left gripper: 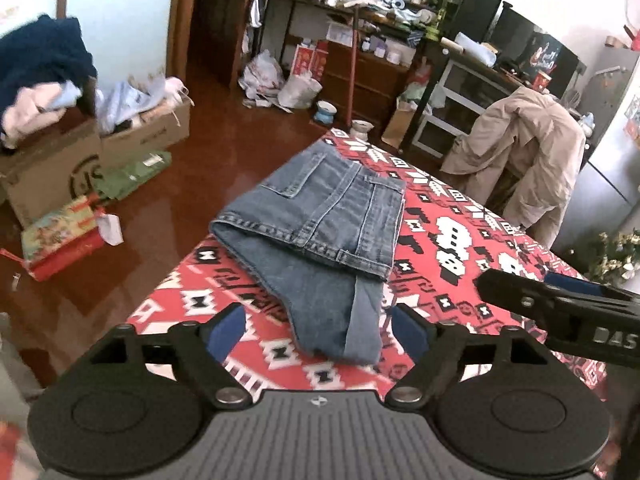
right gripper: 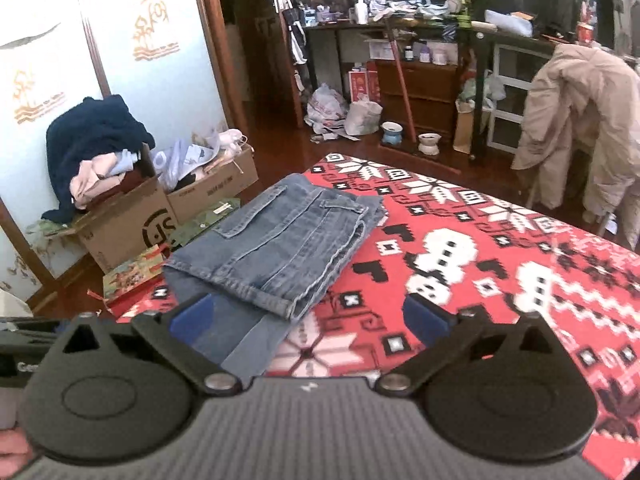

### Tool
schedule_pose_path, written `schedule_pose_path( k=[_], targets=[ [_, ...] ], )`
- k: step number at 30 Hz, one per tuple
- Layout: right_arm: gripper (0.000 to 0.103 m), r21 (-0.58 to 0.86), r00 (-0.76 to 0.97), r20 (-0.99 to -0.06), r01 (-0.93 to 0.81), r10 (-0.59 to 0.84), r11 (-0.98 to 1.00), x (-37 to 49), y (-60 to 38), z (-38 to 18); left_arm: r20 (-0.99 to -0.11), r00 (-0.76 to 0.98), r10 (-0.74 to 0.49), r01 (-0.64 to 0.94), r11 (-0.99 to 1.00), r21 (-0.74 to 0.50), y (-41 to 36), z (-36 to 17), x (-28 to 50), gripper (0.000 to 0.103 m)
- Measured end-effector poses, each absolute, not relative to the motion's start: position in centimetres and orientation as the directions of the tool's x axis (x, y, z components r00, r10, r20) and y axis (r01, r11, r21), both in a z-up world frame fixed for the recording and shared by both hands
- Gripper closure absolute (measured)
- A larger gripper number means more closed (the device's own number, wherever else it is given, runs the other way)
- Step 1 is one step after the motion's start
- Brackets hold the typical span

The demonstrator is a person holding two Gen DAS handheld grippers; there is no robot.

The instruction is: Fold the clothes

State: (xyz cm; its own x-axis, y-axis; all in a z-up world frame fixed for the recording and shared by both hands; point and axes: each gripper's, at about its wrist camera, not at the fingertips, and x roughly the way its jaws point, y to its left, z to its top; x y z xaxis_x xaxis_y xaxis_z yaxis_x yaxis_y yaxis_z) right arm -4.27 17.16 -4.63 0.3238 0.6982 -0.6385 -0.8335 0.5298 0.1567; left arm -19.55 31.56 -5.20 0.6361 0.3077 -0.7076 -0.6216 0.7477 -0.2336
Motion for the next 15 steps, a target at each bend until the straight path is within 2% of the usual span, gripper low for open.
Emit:
schedule_pose_path(
  k=[7,15],
  targets=[
    [0.001,0.126,0.375,-0.630,-0.815,0.680,0.566,-9.1,10.8,-1.0,-0.726,0.611,0.317,-0.636,0.742,-0.212,27.5,-3.2,-23.6,0.017],
    [0.001,-0.077,0.484,-0.640,-0.814,0.597,0.576,-13.6,6.9,-0.7,-0.723,0.581,0.373,-0.681,0.710,-0.180,24.2,-2.5,-26.6,0.017]
  ],
)
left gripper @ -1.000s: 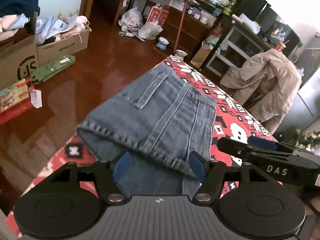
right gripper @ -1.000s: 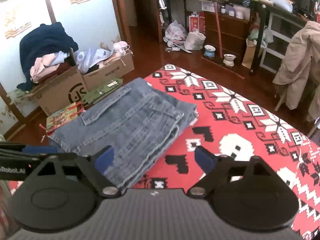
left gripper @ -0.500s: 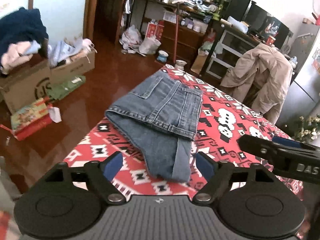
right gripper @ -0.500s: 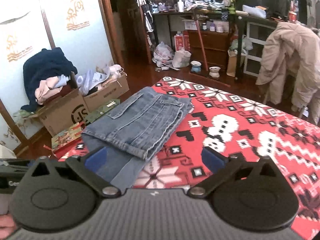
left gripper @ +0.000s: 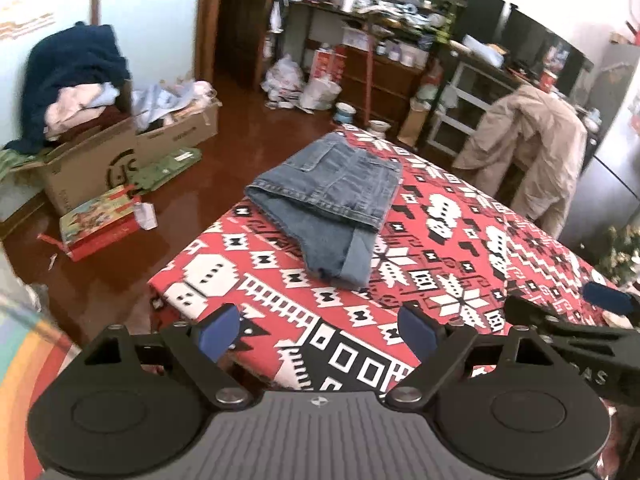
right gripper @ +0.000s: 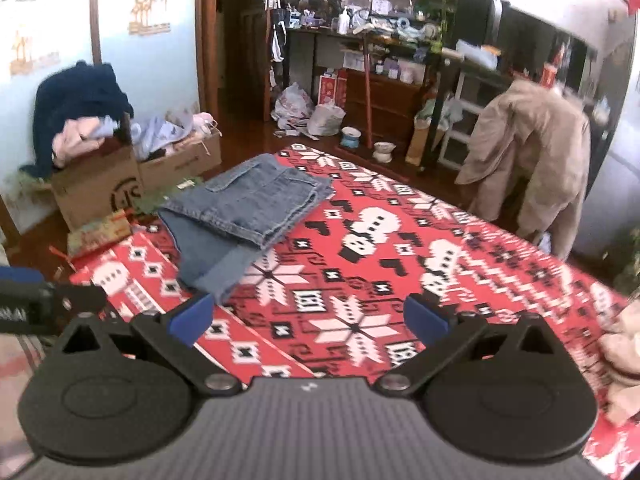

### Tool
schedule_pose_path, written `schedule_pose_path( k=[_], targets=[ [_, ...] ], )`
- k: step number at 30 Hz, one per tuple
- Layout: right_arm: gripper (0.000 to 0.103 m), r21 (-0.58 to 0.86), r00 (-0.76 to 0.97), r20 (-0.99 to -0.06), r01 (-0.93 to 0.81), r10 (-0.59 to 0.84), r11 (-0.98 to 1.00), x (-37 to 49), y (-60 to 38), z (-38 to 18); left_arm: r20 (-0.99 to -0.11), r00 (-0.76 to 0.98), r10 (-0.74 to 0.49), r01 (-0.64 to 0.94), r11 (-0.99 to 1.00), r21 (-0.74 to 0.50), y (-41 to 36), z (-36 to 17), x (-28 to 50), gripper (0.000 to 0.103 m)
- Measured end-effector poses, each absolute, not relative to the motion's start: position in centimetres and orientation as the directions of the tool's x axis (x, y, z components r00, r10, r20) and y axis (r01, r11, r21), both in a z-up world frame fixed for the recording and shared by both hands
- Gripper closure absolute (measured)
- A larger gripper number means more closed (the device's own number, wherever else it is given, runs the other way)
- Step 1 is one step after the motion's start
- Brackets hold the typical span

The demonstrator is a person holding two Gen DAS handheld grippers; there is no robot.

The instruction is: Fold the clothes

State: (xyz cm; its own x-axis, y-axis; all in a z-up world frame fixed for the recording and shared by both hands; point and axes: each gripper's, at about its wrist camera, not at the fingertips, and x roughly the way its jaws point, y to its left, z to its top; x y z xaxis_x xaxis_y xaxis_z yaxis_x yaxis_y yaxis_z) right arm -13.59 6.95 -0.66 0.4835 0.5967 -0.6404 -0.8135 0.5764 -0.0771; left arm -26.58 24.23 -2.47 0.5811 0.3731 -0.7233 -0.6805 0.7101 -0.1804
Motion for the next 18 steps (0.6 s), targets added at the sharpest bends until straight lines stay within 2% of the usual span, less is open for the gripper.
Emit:
schedule_pose_path(
  k=[6,18],
  targets=[
    [0.001,-0.083,0.506,-0.617,-0.803,0.603,0.590,-15.8,5.2,0.3,-0.745,0.550,0.378,-0.683,0.716,-0.142,23.5,-2.7,-26.9,0.017],
    [0.001,-0.040,0.474,-0.670,-0.792,0.571,0.610,-16.3,5.2,-1.7,-0.725,0.471,0.503,-0.724,0.690,0.008,21.1,-3.4,-27.7,0.017]
  ],
)
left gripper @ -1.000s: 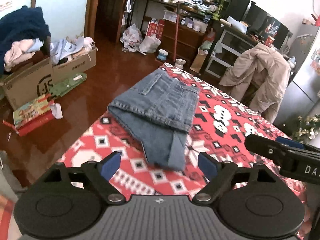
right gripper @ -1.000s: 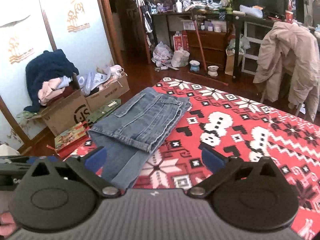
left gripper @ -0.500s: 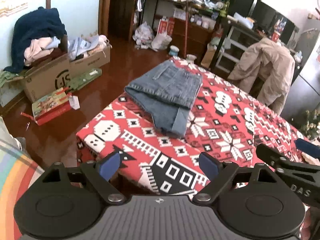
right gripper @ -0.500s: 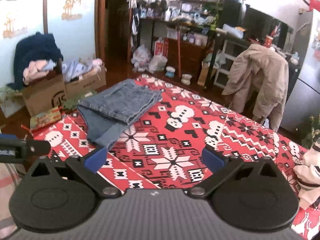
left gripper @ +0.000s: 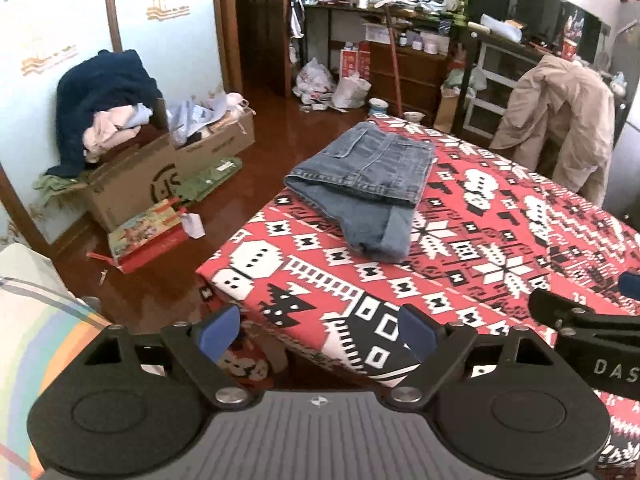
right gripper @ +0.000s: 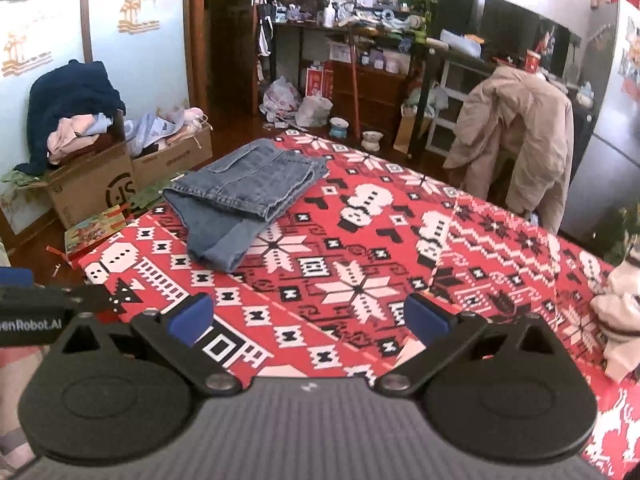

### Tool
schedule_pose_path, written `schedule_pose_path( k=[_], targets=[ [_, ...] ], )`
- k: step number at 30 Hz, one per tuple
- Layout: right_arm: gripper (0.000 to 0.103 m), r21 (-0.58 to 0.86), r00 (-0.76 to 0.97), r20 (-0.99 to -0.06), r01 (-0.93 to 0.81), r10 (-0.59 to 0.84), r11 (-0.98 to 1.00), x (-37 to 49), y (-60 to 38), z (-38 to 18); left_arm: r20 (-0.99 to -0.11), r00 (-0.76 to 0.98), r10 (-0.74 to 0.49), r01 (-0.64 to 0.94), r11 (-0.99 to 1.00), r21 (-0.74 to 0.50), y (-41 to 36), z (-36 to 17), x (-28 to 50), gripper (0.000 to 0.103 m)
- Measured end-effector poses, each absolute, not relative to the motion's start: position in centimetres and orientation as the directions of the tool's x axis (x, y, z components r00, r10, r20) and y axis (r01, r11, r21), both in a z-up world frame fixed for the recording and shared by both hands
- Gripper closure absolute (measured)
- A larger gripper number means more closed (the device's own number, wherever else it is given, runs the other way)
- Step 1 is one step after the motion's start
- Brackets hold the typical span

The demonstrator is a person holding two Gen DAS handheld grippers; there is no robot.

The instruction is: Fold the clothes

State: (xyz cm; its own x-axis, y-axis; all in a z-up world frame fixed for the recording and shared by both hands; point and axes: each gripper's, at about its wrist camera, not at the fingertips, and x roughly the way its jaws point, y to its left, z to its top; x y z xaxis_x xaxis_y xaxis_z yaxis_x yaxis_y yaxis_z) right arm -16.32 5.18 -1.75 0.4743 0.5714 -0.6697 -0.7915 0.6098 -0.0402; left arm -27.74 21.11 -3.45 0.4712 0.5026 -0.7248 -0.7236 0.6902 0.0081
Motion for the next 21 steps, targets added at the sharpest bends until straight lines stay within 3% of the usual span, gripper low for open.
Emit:
schedule_pose_path(
  k=[21],
  targets=[
    [0.001,-0.020,0.450,-0.679,-0.801,0.580,0.598,-17.20,5.80,-1.45,-0.713,0.480,0.511,-0.720,0.694,0.013,20.84,-2.69,-28.02,0.017]
  ],
)
